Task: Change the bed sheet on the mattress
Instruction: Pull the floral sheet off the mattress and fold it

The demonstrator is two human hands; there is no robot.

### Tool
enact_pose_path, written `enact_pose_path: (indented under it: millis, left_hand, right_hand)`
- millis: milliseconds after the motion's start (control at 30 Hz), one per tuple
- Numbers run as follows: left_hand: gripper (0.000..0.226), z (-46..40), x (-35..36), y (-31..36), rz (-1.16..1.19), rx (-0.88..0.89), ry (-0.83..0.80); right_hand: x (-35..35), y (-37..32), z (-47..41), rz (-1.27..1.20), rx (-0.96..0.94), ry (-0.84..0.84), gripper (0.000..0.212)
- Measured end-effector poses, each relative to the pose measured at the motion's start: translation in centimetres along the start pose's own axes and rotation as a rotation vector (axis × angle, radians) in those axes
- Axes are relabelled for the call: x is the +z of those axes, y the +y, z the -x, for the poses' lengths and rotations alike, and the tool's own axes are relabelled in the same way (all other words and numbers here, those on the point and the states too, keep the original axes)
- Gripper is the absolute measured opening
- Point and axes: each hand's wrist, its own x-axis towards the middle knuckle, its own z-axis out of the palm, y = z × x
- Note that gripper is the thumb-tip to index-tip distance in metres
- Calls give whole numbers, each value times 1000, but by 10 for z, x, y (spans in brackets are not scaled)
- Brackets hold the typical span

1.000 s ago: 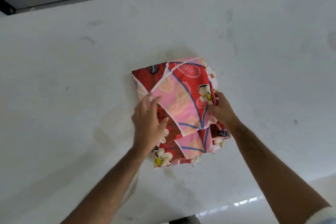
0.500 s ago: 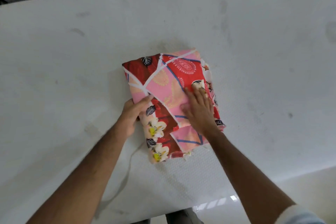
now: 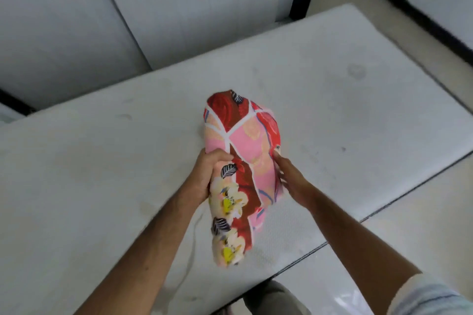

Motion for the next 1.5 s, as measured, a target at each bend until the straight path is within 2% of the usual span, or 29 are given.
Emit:
enact_pose_path:
  millis: [67, 100, 233, 400, 533, 667, 767, 833, 900, 1067, 1233, 1333, 1500]
  left_hand:
    - [7, 43, 19, 28, 19, -64, -71]
    - [10, 66, 29, 40, 27, -85, -99]
    - [21, 122, 65, 61, 26, -116, -214]
    - [41, 138, 142, 72, -144, -149, -296]
    - [27, 129, 252, 64, -188, -171, -386]
    - [47, 113, 388, 46, -247, -181, -532]
    - [35, 105, 497, 41, -263, -161, -606]
    - [36, 100, 565, 40, -269, -161, -667]
    - [37, 90, 618, 40, -250, -170, -704]
    - [34, 31, 722, 33, -242, -188, -738]
    - [45, -65, 818, 14, -404, -176, -756]
    - [52, -129, 880, 9, -497, -176, -744]
    - [60, -208, 996, 21, -534, -153, -768]
  right_hand:
    - [-2, -12, 46, -211, 2, 0, 57]
    - [-4, -16, 73, -281, 7, 11, 61]
    - [-26, -20, 173, -447, -43, 2, 61]
    - [-104, -24, 255, -565, -126, 46, 61]
    - [-196, -26, 290, -628, -151, 66, 62]
    - [-299, -28, 311, -696, -159, 130, 53]
    - [-385, -39, 331, -711, -181, 178, 64]
    - [-442, -52, 350, -714, -207, 190, 74]
    - [-491, -67, 364, -742, -248, 203, 79]
    - [-597, -102, 364, -785, -394, 249, 76]
    - [-709, -139, 342, -773, -425, 397, 70]
    - [-785, -168, 320, -658, -394, 518, 82]
    - [-895, -228, 290, -527, -424, 656, 59]
